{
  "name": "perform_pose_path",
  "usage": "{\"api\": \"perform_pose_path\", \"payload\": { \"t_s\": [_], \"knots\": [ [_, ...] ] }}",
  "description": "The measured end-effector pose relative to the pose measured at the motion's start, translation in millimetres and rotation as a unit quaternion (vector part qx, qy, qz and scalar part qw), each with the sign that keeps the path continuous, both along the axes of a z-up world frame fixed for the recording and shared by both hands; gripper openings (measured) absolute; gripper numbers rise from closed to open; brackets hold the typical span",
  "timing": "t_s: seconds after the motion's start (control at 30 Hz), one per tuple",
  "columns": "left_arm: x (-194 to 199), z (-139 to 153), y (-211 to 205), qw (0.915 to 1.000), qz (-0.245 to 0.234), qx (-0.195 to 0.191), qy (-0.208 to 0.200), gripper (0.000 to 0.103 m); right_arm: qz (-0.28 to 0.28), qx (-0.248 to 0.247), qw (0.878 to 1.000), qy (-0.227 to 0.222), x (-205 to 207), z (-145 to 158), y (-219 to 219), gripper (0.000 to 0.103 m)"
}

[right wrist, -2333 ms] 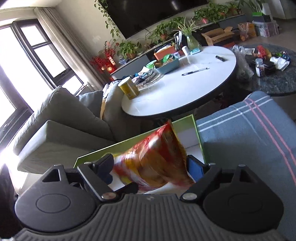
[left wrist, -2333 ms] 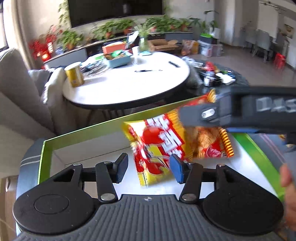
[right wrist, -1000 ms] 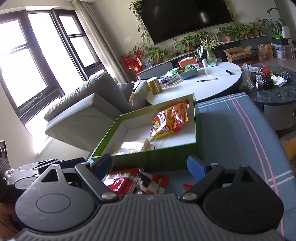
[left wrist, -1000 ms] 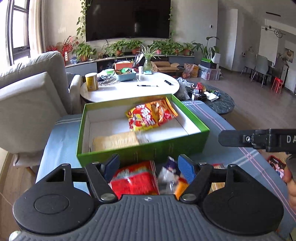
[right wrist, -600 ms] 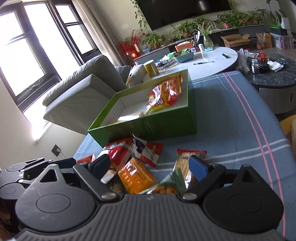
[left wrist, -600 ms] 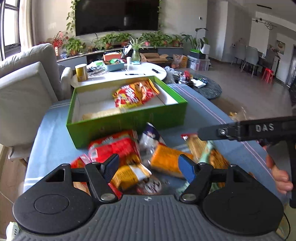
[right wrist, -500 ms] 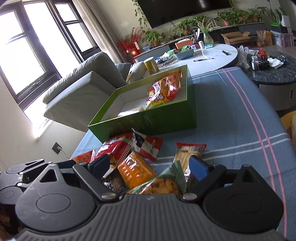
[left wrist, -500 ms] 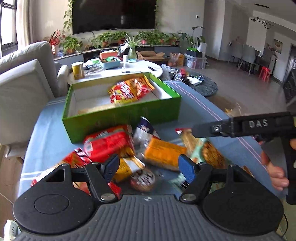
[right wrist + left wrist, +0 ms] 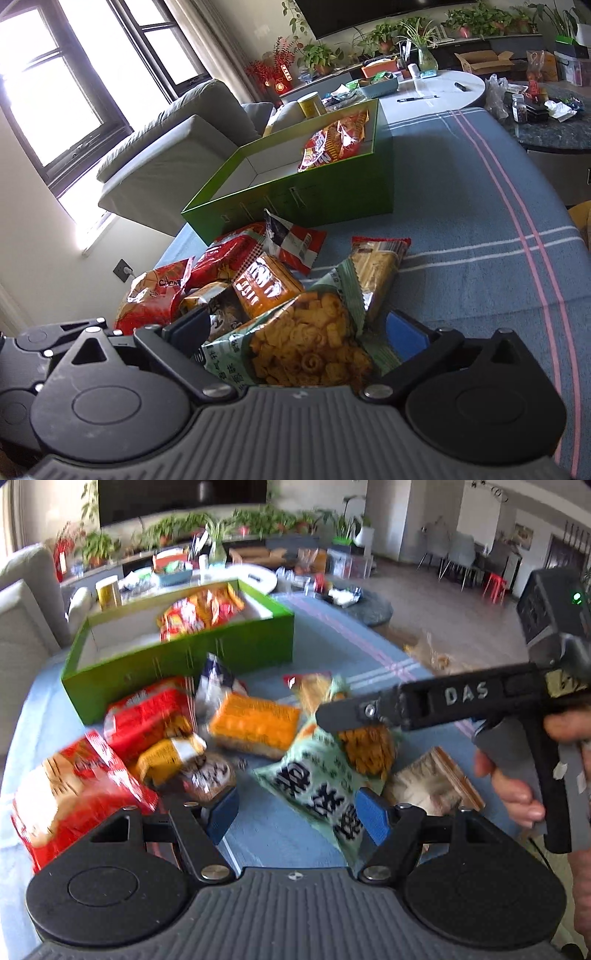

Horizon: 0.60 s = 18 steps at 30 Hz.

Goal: Organize snacks
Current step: 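Reach the right gripper to the green curl snack bag and grasp it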

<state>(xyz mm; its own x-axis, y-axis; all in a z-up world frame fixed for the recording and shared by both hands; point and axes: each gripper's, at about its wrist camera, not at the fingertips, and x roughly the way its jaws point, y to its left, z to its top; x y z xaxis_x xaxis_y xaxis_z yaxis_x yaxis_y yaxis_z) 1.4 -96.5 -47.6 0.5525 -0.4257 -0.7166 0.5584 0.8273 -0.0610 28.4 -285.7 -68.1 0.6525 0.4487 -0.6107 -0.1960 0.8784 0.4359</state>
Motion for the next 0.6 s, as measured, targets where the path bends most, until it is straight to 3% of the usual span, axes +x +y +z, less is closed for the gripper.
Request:
{"api": "perform_pose_path", "payload": {
  "t_s": [0.4,0.6],
  "knots": [
    [12.0,-11.1,-1.6,0.9992,0.028,0.006,0.027,0.068,0.0,-0.01,1.0,0.014,1.9,-8.9,3.3,0.08],
    [18.1,-7.4,7.0,0.9983,0.055,0.013,0.017,0.068,0.012,-0.008,1.0,0.013,-1.5,-7.1,8.5,0.08]
  ]
}}
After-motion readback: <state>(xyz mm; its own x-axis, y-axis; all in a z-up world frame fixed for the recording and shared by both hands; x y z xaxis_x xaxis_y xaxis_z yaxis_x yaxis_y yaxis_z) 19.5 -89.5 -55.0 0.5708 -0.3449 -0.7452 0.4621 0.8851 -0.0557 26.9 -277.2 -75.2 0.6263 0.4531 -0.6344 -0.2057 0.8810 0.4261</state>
